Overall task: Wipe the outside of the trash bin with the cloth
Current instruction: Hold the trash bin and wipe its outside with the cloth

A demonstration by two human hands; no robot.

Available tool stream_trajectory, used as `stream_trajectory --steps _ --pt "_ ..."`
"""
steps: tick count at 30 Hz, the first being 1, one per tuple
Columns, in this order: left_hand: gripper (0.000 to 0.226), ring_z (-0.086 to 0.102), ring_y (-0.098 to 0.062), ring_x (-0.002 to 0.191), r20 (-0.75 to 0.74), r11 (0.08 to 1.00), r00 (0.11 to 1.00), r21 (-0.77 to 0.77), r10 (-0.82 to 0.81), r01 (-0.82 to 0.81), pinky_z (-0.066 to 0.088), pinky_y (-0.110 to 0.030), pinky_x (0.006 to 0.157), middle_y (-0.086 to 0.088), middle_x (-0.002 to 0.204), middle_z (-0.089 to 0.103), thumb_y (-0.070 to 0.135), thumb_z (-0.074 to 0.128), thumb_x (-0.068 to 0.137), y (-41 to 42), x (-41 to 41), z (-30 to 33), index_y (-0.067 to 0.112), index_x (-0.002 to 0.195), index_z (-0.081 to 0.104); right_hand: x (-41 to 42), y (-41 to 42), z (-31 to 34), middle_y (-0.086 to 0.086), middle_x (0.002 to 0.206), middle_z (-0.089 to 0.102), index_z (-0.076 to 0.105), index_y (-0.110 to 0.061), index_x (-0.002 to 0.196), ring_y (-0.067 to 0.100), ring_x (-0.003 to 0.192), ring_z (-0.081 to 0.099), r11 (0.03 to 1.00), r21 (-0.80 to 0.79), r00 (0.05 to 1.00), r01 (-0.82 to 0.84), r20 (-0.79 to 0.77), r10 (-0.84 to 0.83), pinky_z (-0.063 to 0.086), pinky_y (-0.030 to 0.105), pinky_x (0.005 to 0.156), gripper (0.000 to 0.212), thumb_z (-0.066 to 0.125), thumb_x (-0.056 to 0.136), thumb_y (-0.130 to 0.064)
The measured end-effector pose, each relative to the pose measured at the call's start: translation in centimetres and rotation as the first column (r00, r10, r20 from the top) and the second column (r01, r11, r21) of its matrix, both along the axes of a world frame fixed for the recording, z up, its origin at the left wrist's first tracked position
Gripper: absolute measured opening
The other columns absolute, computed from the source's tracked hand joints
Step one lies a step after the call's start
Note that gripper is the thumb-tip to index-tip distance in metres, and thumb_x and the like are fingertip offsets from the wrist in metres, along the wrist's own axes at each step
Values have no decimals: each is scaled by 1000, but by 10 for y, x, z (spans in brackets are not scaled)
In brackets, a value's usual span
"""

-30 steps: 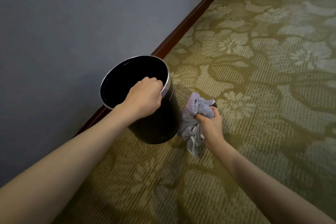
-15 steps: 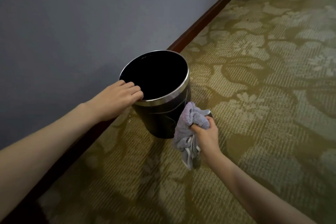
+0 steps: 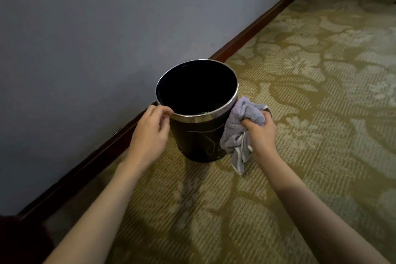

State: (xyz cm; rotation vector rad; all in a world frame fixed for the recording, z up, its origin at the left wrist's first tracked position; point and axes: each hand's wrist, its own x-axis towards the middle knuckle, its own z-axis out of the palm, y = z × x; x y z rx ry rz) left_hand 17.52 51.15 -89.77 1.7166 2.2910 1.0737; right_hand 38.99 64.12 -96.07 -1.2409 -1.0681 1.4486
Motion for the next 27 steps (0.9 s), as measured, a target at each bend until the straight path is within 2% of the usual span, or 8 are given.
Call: stream_trajectory --steps 4,7,11,13,16,19,23,27 --pt "17 53 8 80 284 985 946 20 156 -168 38 -1 65 12 92 58 17 50 96 -15 12 -12 31 99 57 -10 -26 -9 6 102 69 59 -26 95 25 97 67 999 8 997 -46 63 46 55 47 87 25 66 82 -6" --pt "17 55 2 69 470 969 856 -2 218 -245 42 -6 58 8 90 62 18 49 96 -28 22 -20 33 97 58 -29 -57 -26 8 105 68 59 -20 99 24 98 66 997 14 994 -81 79 80 55 47 88 25 68 81 -6" --pt "19 59 -6 78 527 961 814 -25 246 -275 45 -15 64 7 91 63 18 48 96 -39 27 -25 33 97 59 -58 -82 -50 16 120 59 54 -12 113 31 108 61 983 -75 976 -168 126 176 52 50 95 34 68 83 -6" --pt "20 60 -6 85 547 959 796 -43 259 -281 43 -19 71 7 92 63 18 48 96 -42 26 -26 35 96 59 -65 -86 -58 18 120 57 52 -9 109 34 107 60 979 -105 969 -174 158 189 52 51 94 31 68 83 -6" --pt "22 60 -3 85 547 958 792 -74 272 -277 42 -18 70 10 90 64 20 48 96 -46 29 -28 39 94 58 -64 -85 -67 16 117 56 50 -8 100 35 104 58 981 -96 952 -169 241 187 52 48 88 26 67 81 -6" --pt "21 60 -4 85 568 963 781 -94 260 -252 42 -19 70 10 89 64 20 48 96 -47 33 -31 37 93 58 -56 -75 -78 16 121 57 53 -10 107 35 108 59 976 -166 928 -142 320 189 51 48 93 30 66 81 -7" --pt "21 59 -1 80 566 968 786 -128 249 -214 41 -18 69 11 89 63 20 48 96 -48 36 -32 38 91 59 -41 -53 -90 17 109 68 59 -7 113 34 101 65 961 -268 958 -61 256 132 54 47 91 31 64 83 -7" --pt "21 59 3 74 566 968 785 -138 250 -209 41 -18 66 10 90 63 22 47 96 -49 38 -32 39 93 58 -31 -33 -91 11 87 65 59 -12 89 27 81 63 961 -273 988 31 151 11 51 39 76 5 58 87 -8"
